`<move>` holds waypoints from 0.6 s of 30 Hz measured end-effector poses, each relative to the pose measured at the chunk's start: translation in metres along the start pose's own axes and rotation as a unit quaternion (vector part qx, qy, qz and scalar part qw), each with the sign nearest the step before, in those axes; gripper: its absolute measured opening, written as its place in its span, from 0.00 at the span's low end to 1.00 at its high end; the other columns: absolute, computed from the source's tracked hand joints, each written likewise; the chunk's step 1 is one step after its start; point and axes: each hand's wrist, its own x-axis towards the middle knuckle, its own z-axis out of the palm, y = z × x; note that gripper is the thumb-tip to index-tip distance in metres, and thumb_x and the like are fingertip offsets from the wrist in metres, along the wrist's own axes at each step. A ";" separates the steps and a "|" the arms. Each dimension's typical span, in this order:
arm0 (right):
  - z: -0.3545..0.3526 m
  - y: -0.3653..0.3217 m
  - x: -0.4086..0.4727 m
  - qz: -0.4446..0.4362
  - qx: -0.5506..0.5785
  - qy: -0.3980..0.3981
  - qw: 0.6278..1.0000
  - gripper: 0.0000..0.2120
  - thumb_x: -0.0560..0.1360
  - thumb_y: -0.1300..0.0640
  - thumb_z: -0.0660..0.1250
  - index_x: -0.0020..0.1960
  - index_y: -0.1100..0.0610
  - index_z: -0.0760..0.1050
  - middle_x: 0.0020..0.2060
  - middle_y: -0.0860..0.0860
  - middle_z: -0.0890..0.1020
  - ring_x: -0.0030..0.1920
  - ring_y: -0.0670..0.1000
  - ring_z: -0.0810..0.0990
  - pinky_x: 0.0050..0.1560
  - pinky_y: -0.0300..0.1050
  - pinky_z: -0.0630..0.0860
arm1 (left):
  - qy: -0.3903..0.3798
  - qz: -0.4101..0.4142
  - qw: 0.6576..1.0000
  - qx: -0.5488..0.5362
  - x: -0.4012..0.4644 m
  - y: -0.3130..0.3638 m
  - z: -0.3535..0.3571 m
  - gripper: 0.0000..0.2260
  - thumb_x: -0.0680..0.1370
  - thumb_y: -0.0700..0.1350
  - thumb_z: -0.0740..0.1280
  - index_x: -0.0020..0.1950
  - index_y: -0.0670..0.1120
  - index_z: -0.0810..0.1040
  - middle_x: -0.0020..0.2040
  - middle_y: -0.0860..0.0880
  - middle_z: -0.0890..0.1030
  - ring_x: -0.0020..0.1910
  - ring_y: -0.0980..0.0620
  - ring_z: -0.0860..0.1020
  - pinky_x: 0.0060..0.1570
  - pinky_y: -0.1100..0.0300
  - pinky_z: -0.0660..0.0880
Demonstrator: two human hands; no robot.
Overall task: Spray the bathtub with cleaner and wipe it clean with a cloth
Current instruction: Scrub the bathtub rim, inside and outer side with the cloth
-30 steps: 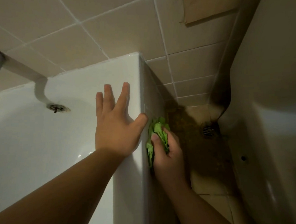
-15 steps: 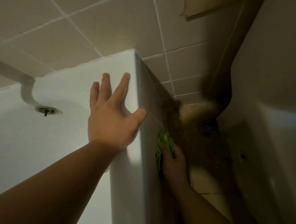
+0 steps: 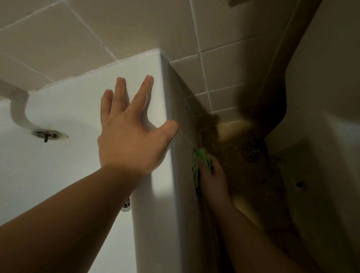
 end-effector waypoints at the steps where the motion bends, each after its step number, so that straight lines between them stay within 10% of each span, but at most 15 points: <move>1: 0.004 -0.005 0.008 -0.013 -0.024 0.009 1.000 0.18 0.79 0.43 0.68 0.67 0.46 0.78 0.63 0.47 0.81 0.63 0.49 0.79 0.66 0.51 0.75 | 0.000 0.000 1.000 0.000 0.001 0.000 0.000 0.38 0.69 0.69 0.58 0.79 0.74 0.48 0.84 0.60 0.43 0.83 0.53 0.40 0.77 0.35 0.55; 12: -0.006 0.019 -0.015 0.007 0.003 0.056 0.998 0.09 0.80 0.50 0.68 0.59 0.50 0.75 0.54 0.50 0.81 0.53 0.49 0.80 0.55 0.50 0.77 | 0.007 -0.007 1.000 -0.008 0.004 0.002 -0.003 0.38 0.69 0.69 0.59 0.79 0.73 0.50 0.84 0.58 0.47 0.83 0.51 0.43 0.76 0.30 0.55; 18: -0.002 0.046 0.018 -0.029 0.017 0.054 0.998 0.34 0.68 0.31 0.70 0.65 0.53 0.80 0.55 0.49 0.86 0.56 0.50 0.84 0.62 0.56 0.79 | 0.040 0.020 0.999 0.005 0.007 -0.003 0.002 0.37 0.72 0.66 0.62 0.80 0.69 0.55 0.85 0.53 0.52 0.83 0.47 0.49 0.78 0.42 0.53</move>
